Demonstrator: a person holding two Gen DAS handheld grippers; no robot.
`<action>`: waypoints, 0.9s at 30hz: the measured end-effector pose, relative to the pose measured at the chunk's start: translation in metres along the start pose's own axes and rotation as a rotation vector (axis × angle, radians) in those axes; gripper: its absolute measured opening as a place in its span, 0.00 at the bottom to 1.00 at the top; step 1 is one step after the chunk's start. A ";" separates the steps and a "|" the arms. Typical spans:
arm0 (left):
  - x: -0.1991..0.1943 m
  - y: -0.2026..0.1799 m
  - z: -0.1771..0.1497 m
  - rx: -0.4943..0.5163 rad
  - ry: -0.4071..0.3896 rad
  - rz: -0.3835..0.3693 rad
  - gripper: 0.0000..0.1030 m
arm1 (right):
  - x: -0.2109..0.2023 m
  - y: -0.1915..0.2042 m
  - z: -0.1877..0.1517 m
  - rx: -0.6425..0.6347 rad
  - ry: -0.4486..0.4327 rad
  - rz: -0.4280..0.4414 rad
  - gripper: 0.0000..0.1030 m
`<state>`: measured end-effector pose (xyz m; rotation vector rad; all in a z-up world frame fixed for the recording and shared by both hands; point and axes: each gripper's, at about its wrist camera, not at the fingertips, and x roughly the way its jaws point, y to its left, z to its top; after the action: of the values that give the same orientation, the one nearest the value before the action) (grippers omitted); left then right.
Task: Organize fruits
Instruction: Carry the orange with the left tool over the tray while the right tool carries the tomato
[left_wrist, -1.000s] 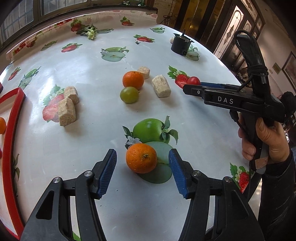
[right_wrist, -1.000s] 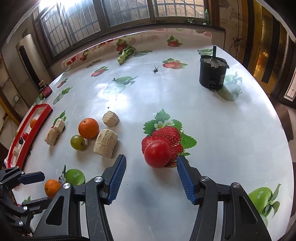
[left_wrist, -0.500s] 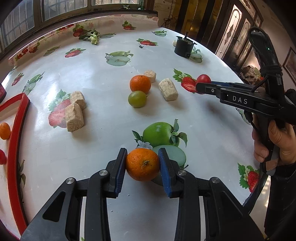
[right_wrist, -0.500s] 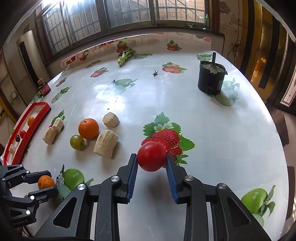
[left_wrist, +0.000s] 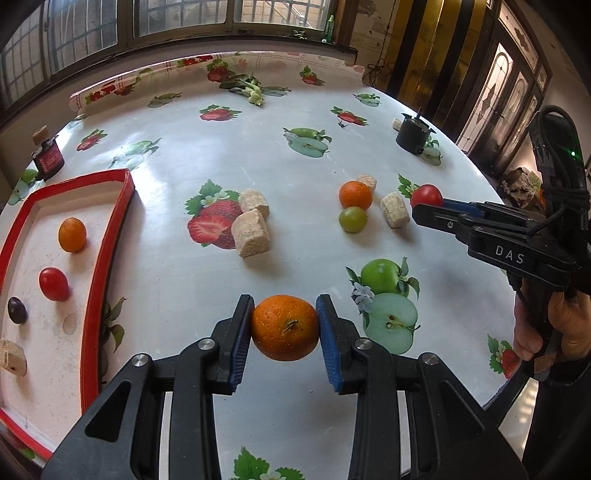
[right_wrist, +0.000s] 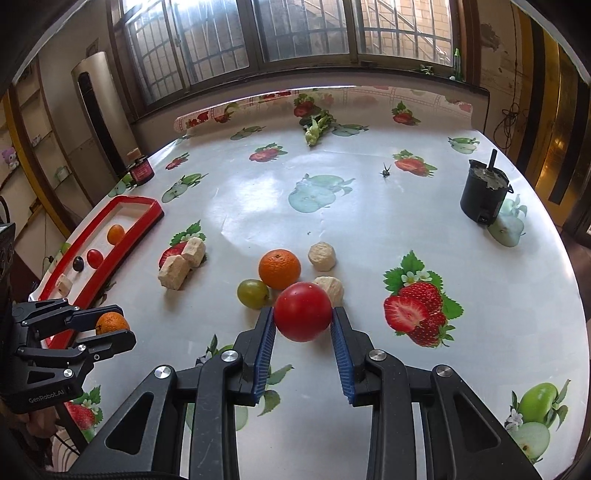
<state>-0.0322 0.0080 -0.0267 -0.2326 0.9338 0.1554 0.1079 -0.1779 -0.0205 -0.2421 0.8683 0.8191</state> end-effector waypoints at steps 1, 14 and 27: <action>-0.002 0.004 -0.001 -0.011 -0.006 0.006 0.31 | 0.001 0.005 0.001 -0.003 0.002 0.008 0.31; -0.033 0.068 -0.017 -0.148 -0.055 0.102 0.31 | 0.016 0.088 0.018 -0.118 0.007 0.137 0.31; -0.052 0.115 -0.032 -0.239 -0.079 0.169 0.31 | 0.029 0.145 0.029 -0.208 0.023 0.209 0.31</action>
<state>-0.1145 0.1089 -0.0182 -0.3654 0.8560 0.4308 0.0307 -0.0494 -0.0056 -0.3476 0.8393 1.1056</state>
